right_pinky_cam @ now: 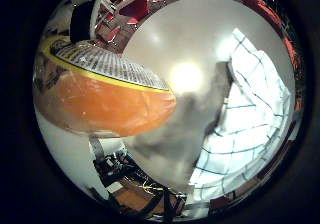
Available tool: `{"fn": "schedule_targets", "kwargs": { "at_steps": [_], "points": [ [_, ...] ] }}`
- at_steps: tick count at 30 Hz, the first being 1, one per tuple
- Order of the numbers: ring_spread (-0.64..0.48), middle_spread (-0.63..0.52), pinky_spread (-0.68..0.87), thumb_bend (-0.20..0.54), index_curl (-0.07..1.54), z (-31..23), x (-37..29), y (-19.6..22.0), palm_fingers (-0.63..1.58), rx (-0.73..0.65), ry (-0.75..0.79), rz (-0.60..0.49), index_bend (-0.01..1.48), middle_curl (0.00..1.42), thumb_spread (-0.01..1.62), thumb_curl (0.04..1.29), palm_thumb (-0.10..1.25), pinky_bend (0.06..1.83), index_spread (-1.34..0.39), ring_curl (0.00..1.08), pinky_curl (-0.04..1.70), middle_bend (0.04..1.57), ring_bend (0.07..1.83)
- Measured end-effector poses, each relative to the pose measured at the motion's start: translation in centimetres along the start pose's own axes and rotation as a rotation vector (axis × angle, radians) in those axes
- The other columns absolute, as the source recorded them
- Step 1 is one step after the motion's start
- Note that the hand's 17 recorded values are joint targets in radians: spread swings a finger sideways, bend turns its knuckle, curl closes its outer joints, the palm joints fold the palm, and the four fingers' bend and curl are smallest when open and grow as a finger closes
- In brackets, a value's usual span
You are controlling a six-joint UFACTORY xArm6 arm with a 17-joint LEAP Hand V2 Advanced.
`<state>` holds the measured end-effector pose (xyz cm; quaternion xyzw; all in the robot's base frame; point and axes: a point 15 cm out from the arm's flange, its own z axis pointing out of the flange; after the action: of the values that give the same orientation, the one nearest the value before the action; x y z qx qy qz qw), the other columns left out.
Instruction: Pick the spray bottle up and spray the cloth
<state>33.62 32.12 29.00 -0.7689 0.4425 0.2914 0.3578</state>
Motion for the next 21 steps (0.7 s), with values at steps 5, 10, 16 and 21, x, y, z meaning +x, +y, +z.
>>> {"fn": "schedule_targets", "kwargs": {
  "at_steps": [5, 10, 16, 21],
  "points": [
    [-0.16, -0.06, -0.19, -0.014, 0.72, 2.1, 1.6, -0.5, 1.19, -0.007, -0.042, 0.045, 1.19, 0.60, 0.96, 0.71, 1.10, 1.00, -0.18, 0.61, 1.37, 1.38, 1.48],
    [-0.16, -0.06, -0.19, -0.014, 0.72, 3.3, 2.9, -0.1, 1.19, -0.020, -0.052, 0.058, 1.19, 0.60, 0.96, 0.72, 1.09, 0.99, -0.18, 0.61, 1.37, 1.38, 1.48],
    [-0.16, -0.06, -0.19, -0.020, 0.72, 3.9, 4.4, 0.3, 1.19, -0.034, -0.050, 0.061, 1.18, 0.60, 0.97, 0.71, 1.06, 0.99, -0.18, 0.61, 1.36, 1.38, 1.47],
    [-0.16, -0.07, -0.22, -0.032, 0.71, 4.3, 5.2, 0.6, 1.18, -0.045, -0.048, 0.056, 1.08, 0.58, 0.92, 0.70, 0.98, 0.97, -0.19, 0.59, 1.26, 1.35, 1.45]
  ]
}}
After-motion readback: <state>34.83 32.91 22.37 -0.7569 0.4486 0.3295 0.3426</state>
